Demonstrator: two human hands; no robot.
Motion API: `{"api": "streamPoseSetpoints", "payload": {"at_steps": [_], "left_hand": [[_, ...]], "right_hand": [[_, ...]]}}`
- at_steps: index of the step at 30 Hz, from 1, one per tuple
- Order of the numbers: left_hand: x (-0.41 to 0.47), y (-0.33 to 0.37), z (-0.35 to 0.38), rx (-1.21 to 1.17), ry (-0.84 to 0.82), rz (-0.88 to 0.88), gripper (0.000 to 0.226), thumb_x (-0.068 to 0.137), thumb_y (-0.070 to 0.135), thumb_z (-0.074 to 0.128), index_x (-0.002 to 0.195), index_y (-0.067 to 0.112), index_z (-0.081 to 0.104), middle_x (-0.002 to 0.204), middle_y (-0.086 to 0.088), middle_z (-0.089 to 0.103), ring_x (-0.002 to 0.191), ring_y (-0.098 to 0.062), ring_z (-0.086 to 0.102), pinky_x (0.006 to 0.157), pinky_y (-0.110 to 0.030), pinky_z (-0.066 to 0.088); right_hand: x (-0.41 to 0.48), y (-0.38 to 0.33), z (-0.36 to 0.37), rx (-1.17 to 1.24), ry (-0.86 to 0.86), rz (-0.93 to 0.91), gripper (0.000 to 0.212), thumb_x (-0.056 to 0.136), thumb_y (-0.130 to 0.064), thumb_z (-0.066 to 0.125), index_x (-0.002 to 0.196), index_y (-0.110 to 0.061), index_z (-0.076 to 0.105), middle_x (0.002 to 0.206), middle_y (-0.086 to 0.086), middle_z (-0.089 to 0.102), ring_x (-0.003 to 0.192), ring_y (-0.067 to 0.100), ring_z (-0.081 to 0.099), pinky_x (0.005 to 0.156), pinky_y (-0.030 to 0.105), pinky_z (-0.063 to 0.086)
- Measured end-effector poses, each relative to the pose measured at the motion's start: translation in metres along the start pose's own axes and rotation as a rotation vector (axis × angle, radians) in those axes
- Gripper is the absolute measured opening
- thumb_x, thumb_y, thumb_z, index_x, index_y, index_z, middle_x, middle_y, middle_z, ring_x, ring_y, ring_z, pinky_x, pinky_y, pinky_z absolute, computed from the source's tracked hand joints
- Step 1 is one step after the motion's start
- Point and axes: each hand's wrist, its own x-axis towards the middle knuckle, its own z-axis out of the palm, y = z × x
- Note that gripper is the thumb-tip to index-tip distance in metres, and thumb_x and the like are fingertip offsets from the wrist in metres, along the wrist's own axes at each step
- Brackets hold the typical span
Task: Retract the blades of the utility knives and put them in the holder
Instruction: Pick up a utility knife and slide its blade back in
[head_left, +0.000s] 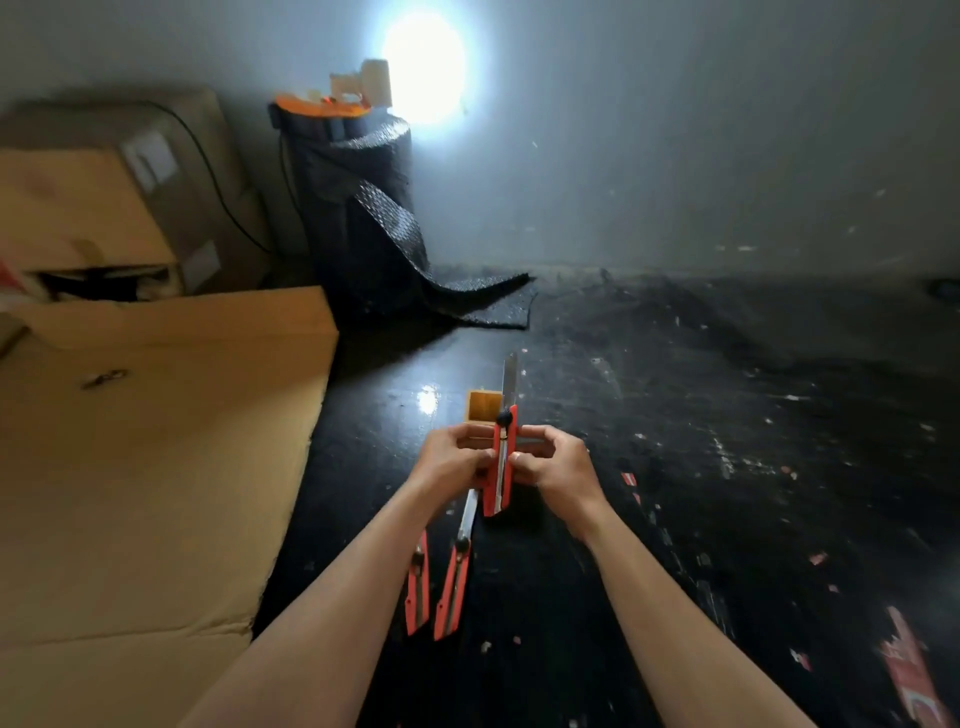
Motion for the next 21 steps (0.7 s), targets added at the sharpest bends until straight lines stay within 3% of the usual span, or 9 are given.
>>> {"api": "streamPoseSetpoints", "payload": {"at_steps": [4,9,12,15,18,21], "left_hand": [[0.000,0.041,-0.014,-0.065,0.021,0.084,0.028,0.092,-0.009,0.066,0.119,-0.003,0.069,0.103,-0.015,0.078,0.084,-0.026,0.079,0.072,-0.033,0.066],[-0.007,0.097,-0.021,-0.108,0.026,0.213,0.028,0.092,-0.009,0.066,0.111,0.009,0.074,0.087,-0.004,0.082,0.070,-0.018,0.079,0.057,-0.029,0.064],[-0.007,0.126,-0.024,-0.111,0.047,0.296,0.029,0.092,-0.008,0.068,0.113,0.009,0.075,0.089,-0.004,0.082,0.073,-0.018,0.081,0.058,-0.030,0.063],[-0.004,0.148,-0.027,-0.107,0.099,0.392,0.030,0.092,-0.010,0.065,0.118,0.002,0.074,0.097,-0.013,0.082,0.079,-0.027,0.082,0.061,-0.035,0.065],[-0.002,0.169,-0.027,-0.139,0.083,0.422,0.029,0.093,-0.011,0.065,0.119,-0.002,0.073,0.097,-0.016,0.082,0.082,-0.032,0.081,0.064,-0.040,0.066],[-0.002,0.189,-0.026,-0.163,0.073,0.441,0.031,0.092,-0.013,0.064,0.119,-0.002,0.072,0.093,-0.014,0.082,0.071,-0.021,0.080,0.059,-0.036,0.065]], "right_hand": [[0.017,-0.040,0.001,0.033,-0.013,-0.069,0.026,0.094,0.005,0.064,0.119,-0.001,0.064,0.102,0.014,0.077,0.089,0.023,0.079,0.077,0.036,0.064],[0.032,-0.091,-0.004,0.047,-0.001,-0.205,0.025,0.092,0.009,0.064,0.115,0.001,0.068,0.099,0.016,0.078,0.085,0.026,0.079,0.075,0.036,0.065],[0.036,-0.124,-0.008,0.042,0.011,-0.291,0.020,0.091,0.001,0.070,0.108,-0.008,0.071,0.096,0.010,0.078,0.078,0.017,0.079,0.069,0.027,0.065],[0.044,-0.153,-0.009,-0.049,0.063,-0.411,0.028,0.095,-0.011,0.069,0.123,-0.011,0.066,0.100,0.000,0.074,0.079,0.012,0.074,0.066,0.020,0.061],[0.055,-0.183,-0.010,-0.207,0.153,-0.529,0.034,0.100,-0.026,0.063,0.134,-0.028,0.059,0.108,-0.010,0.064,0.089,0.009,0.065,0.080,0.025,0.058],[0.062,-0.211,-0.014,-0.297,0.179,-0.620,0.023,0.101,-0.028,0.060,0.122,-0.031,0.068,0.114,-0.007,0.069,0.100,0.012,0.065,0.094,0.035,0.056]]}}
